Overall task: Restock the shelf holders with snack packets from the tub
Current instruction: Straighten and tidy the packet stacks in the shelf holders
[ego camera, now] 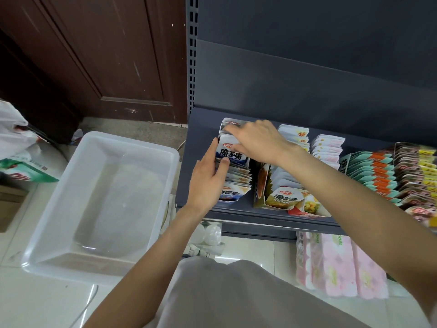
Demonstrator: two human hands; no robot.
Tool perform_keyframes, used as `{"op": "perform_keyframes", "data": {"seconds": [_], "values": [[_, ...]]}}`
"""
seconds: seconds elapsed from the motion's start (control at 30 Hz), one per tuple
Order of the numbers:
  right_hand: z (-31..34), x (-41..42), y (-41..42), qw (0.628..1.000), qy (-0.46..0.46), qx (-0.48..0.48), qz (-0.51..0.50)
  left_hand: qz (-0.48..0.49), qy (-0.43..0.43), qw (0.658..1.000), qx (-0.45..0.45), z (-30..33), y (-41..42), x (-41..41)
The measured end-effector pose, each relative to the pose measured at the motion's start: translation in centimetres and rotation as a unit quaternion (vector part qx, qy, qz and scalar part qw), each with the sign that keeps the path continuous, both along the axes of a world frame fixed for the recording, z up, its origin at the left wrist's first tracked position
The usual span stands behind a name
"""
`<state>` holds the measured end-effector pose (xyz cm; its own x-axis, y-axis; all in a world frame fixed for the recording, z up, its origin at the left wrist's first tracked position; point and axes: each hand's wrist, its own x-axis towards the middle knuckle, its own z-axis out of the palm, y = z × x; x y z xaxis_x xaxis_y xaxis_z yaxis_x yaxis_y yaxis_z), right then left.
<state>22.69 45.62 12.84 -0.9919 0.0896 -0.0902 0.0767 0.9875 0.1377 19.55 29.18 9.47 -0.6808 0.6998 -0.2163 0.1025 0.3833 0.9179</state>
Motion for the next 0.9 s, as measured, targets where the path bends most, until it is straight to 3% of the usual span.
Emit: {"op": "perform_keyframes", "data": {"seconds": [0.1,0.23,0.43,0.53,0.6,0.73,0.83,0.9], "values": [[-0.3,0.0,-0.3,0.999,-0.005,-0.034,-0.011,-0.040,0.140,0.987,-0.062,0.8,-0.8,-0.4],[-0.7,0.1,-0.9,0.998,-0.004,-0.069,0.000,-0.117,0.191,0.969,-0.107,1.1,-1.6,0.1],[-1.2,0.0,-0.7,0.998,0.007,-0.039,-0.039,-0.099,0.157,0.979,-0.086,0.3,-1.4,0.9],[-0.3,-0.4,-0.1,0.988,0.001,-0.118,-0.095,-0.090,0.145,0.983,-0.073,0.1,-1.4,1.1],[0.6,-0.9,0.0,0.978,-0.054,-0.171,-0.110,-0.087,0.136,0.984,-0.069,0.0,-1.3,0.9],[2.4,0.1,-0.8,0.960,-0.136,-0.210,-0.123,-0.099,0.006,0.995,0.006,-0.1,-1.5,0.6],[3.7,3.1,-1.2,0.936,0.027,-0.299,-0.183,-0.074,-0.057,0.994,0.056,-0.5,-1.8,0.2],[3.7,5.7,-2.3,0.858,0.168,-0.416,-0.249,-0.041,-0.122,0.988,0.091,-0.6,-1.8,-0.1]]}}
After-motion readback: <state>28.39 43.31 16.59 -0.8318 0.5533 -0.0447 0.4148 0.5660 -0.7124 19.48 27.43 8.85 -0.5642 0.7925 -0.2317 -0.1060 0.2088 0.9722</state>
